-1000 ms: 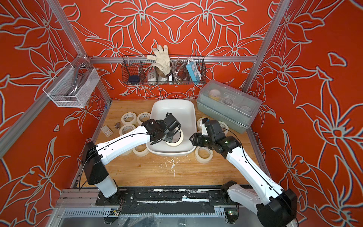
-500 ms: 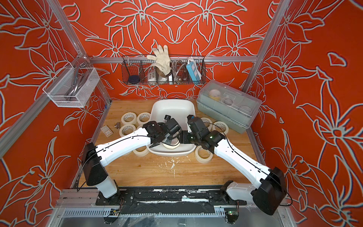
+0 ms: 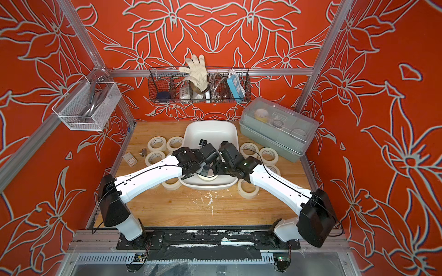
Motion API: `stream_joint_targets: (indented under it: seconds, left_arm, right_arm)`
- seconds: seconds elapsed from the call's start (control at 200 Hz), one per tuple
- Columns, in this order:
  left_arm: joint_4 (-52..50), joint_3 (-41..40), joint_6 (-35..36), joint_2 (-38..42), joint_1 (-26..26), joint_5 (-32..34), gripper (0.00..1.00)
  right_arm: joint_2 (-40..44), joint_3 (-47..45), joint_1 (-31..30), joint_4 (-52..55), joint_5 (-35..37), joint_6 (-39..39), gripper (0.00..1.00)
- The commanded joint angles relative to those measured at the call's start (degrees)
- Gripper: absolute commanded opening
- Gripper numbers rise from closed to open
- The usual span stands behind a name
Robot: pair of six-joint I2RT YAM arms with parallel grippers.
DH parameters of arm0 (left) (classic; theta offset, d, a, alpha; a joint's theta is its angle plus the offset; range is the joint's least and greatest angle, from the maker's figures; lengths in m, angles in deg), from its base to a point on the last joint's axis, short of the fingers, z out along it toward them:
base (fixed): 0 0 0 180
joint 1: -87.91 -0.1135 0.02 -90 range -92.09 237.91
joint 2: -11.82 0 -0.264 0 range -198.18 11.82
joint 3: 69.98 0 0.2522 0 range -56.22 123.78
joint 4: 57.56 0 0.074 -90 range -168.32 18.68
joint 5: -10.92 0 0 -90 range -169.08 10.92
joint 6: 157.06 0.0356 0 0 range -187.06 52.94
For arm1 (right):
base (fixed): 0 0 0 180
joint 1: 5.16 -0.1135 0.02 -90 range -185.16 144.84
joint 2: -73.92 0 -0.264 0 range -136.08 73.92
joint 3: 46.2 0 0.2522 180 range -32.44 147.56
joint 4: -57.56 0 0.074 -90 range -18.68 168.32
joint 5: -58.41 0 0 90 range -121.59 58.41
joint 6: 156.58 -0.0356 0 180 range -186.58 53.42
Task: Take out the art tape in the storage box
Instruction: Pick up the art tape from the storage box.
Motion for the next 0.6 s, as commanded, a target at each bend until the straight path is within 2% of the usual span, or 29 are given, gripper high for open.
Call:
stream_joint_targets:
  seconds: [0.0,0.055,0.22,0.29,0.44,0.48,0.596]
  left_arm:
    - [0.40,0.26,-0.90,2.57,0.31,0.84,0.01]
    - [0.85,-0.21,-0.98,2.94,0.30,0.45,0.01]
    - [2.11,-1.31,-0.38,3.87,0.31,-1.65,0.04]
    - [2.85,-2.02,-0.41,4.56,0.35,-2.57,0.09]
    - [4.79,-3.56,-0.23,6.70,0.31,-3.87,0.12]
    - [5.32,-3.99,-0.10,7.37,0.30,-4.24,0.15]
    - [7.61,-5.63,0.01,10.08,0.30,-5.26,0.36]
  right_arm:
    - [-1.24,1.93,-0.51,-0.10,1.59,0.67,0.57]
    - [-1.54,2.14,-0.50,0.04,1.76,1.01,0.50]
    - [-2.73,4.00,-0.44,2.09,2.38,3.70,0.24]
    - [-2.68,4.38,-0.53,2.66,3.04,4.31,0.18]
    - [-2.15,4.27,-0.50,2.36,3.49,4.66,0.10]
    - [-2.15,4.37,-0.49,2.61,3.66,4.96,0.07]
    - [-2.16,5.08,-0.44,4.03,4.63,6.09,0.03]
